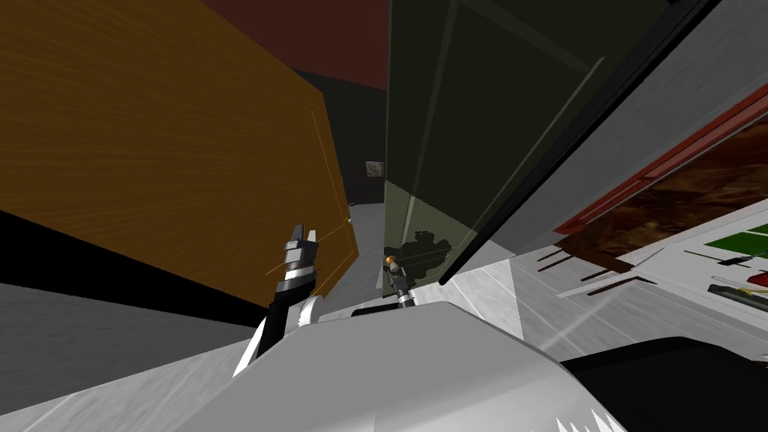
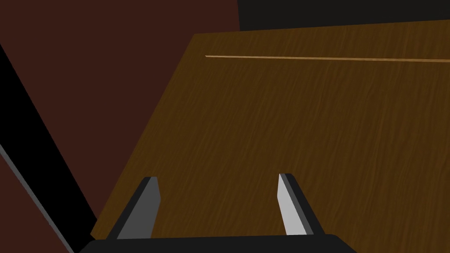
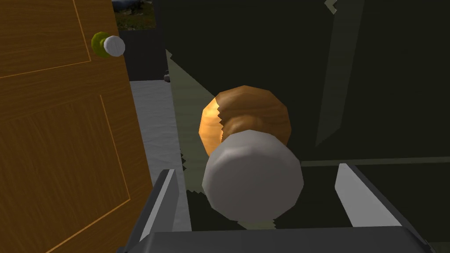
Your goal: Push the door open
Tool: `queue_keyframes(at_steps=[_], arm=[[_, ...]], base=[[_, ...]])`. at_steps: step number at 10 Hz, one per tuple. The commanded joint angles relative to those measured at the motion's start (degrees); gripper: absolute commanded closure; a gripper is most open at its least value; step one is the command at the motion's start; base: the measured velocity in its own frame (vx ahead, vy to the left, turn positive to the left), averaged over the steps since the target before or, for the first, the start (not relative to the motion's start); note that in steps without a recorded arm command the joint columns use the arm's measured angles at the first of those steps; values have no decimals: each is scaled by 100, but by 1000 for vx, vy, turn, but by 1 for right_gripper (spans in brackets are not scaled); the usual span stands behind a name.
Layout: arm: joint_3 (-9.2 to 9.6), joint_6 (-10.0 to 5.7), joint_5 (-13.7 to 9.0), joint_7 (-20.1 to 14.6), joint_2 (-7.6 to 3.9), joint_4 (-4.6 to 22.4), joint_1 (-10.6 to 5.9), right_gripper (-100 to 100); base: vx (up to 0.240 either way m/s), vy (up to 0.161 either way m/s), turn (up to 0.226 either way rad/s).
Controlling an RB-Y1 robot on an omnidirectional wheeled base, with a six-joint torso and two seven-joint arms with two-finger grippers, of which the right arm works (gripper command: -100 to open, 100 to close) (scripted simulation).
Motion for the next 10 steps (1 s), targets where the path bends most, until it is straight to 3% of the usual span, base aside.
queue_keyframes(at_steps=[1, 2, 3, 8, 10], arm=[[-17, -53, -5, -49, 4, 91, -32, -100], [-11, -33, -3, -34, 0, 62, -23, -100], [-11, -33, -3, -34, 0, 62, -23, 100], [-11, -33, -3, -34, 0, 62, -23, 100], [-82, -37, -50, 21, 55, 127, -100, 100]], base=[[204, 55, 38], [89, 25, 5], [-10, -6, -11], [-8, -3, 6], [154, 16, -65]])
